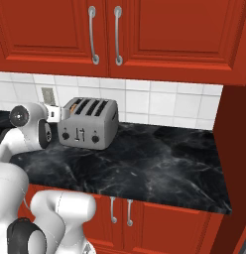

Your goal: Start the toaster. Once the lever pops up, take the bread to the plate on the dining counter.

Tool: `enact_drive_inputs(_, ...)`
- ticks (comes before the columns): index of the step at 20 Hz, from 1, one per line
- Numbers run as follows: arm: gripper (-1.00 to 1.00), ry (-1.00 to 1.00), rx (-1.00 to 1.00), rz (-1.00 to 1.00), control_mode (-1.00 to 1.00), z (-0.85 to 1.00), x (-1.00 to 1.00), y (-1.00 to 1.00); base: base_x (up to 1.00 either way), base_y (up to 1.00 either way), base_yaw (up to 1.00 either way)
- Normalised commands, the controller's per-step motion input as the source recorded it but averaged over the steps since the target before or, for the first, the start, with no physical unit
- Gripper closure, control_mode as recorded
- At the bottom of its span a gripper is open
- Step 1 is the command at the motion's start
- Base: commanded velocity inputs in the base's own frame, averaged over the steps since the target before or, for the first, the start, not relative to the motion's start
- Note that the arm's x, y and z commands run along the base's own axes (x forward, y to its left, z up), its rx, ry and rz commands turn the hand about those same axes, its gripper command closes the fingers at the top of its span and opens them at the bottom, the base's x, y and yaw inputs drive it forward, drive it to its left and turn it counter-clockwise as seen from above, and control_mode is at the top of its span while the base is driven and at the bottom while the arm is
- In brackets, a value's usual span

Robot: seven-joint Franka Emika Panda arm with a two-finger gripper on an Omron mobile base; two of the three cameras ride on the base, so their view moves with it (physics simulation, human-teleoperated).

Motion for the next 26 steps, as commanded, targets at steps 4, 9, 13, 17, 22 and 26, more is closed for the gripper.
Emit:
enact_drive_inputs(4, -1.0, 0.0, 0.0, 0.0, -1.0, 0.0, 0.0, 0.0, 0.0, 0.0, 0.0)
enact_drive_inputs(9, -1.0, 0.0, 0.0, 0.0, -1.0, 0.0, 0.0, 0.0, 0.0, 0.0, 0.0)
enact_drive_inputs(13, -1.0, 0.0, 0.0, 0.0, -1.0, 0.0, 0.0, 0.0, 0.0, 0.0, 0.0)
enact_drive_inputs(17, -1.0, 0.0, 0.0, 0.0, -1.0, 0.0, 0.0, 0.0, 0.0, 0.0, 0.0)
enact_drive_inputs(22, -1.0, 0.0, 0.0, 0.0, -1.0, 0.0, 0.0, 0.0, 0.0, 0.0, 0.0)
enact_drive_inputs(26, -1.0, 0.0, 0.0, 0.0, -1.0, 0.0, 0.0, 0.0, 0.0, 0.0, 0.0)
